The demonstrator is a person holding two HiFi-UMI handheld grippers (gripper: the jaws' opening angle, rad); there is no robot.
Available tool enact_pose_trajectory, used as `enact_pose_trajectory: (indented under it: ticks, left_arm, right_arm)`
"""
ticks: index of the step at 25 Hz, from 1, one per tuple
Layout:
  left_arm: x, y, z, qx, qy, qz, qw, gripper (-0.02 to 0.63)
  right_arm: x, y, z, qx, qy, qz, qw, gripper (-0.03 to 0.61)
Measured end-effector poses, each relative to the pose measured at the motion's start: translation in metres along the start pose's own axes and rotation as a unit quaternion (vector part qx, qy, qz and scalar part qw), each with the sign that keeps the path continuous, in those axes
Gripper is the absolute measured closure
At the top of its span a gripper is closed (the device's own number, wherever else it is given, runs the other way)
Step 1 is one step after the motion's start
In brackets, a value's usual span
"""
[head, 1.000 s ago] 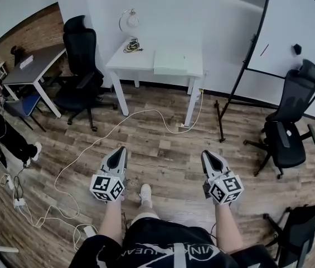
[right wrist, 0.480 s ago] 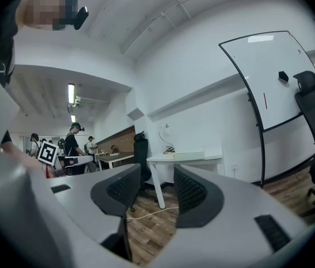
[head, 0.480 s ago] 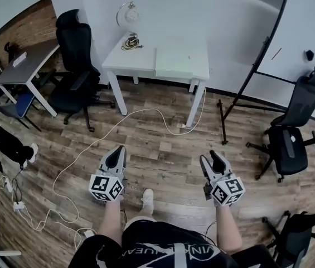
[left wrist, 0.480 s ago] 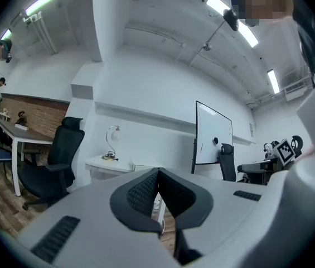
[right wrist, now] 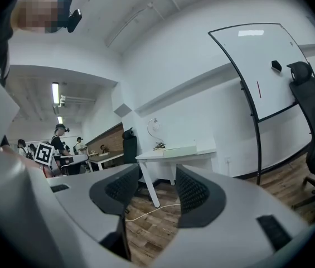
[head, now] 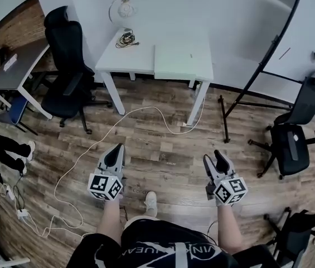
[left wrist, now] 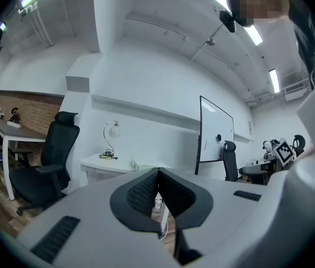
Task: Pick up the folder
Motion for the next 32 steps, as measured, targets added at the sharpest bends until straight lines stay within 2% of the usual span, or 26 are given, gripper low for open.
enact_pose_trajectory:
  ticks: [11,17,25,32]
  left_arm:
    - [0.078,0.079,-0.015,-0.009,0.009,-0.031,0.9995,0.6]
    - [0.099,0.109,-0.026,-0.019,0.014,-0.044,0.9987,0.6]
    - [0.105,0.123,-0.041,-0.038,0.014,-0.037,0.9985,0.6]
    - [0.134,0.144,-0.046,-0.034,0.012,-0.023,0.9991,0.6]
  right_arm:
    - [0.084,-0.003,-0.018,0.029,-0.017,-0.048,0.998,0.379]
    - [0.113,0.007,-0.034,0.035,-0.015,-0.06,0.997,0.379]
    - [0.129,0.007,-0.044,0.039,0.002,-0.061,0.997,0.379]
    - [0.174,-0.013,-0.048,0.042,-0.006,-0.058,0.997,0.376]
Point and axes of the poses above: the fingertips, and each gripper's own axes: x forward along the fingers, y to its left, z out of its top, the point moved 10 cm from there along -x, backward along the fingers, and after that the axes turned 13 degrees about -y, right-handed, at the moved point
